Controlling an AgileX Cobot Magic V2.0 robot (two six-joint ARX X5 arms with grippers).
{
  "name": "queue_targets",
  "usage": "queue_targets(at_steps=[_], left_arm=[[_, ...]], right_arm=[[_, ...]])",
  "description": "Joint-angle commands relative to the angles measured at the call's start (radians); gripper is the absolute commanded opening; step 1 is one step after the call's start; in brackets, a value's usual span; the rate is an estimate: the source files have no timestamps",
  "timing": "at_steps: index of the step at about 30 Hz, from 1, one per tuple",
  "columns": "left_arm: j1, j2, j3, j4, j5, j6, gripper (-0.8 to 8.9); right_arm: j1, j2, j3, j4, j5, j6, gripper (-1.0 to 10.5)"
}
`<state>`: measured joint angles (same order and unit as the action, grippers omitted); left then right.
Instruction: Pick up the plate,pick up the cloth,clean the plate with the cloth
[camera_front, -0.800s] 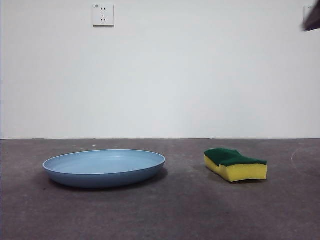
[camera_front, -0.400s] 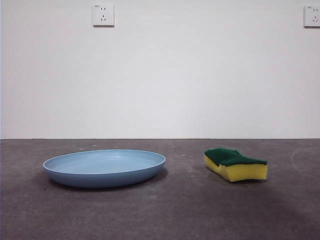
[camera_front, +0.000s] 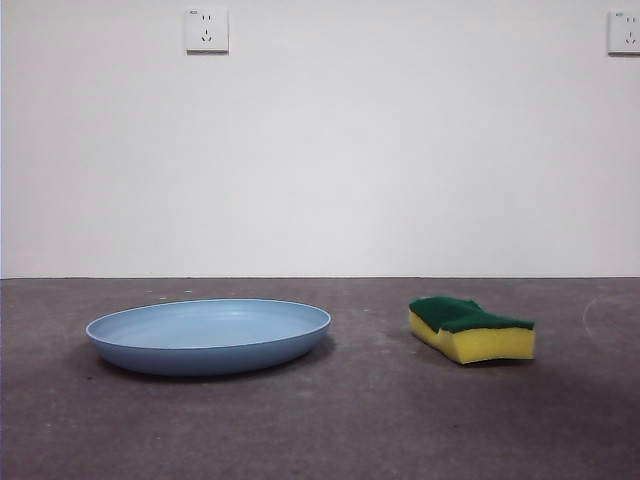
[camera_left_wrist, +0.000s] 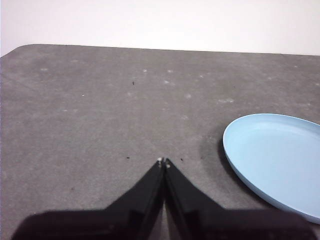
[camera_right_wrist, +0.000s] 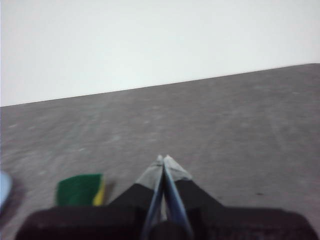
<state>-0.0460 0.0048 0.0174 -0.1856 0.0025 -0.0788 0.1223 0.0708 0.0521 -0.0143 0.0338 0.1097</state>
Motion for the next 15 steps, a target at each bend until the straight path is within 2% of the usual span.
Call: queue_targets(at_steps=[1,3,11,15], left_arm=[[0.003,-0.003,-0.014,0.005,0.000,-0.003,-0.03],[0.003,-0.003,-0.014,0.005,0.000,-0.003,-0.03],[0.003,-0.003,-0.014,0.005,0.000,-0.003,-0.03],[0.003,-0.003,-0.014,0.005,0.000,-0.003,-0.03]], right_arm=[[-0.010,-0.039,-0.027,0.005,-0.066,-0.015,0.0],[-0.016,-0.064,-0.043,0.005,-0.092,-0.014,0.0],[-0.017,-0.070,-0.046,-0.138,-0.092,-0.008,0.0],[-0.016,-0.070,-0.046,-0.166,-0.102,0.024,0.0]])
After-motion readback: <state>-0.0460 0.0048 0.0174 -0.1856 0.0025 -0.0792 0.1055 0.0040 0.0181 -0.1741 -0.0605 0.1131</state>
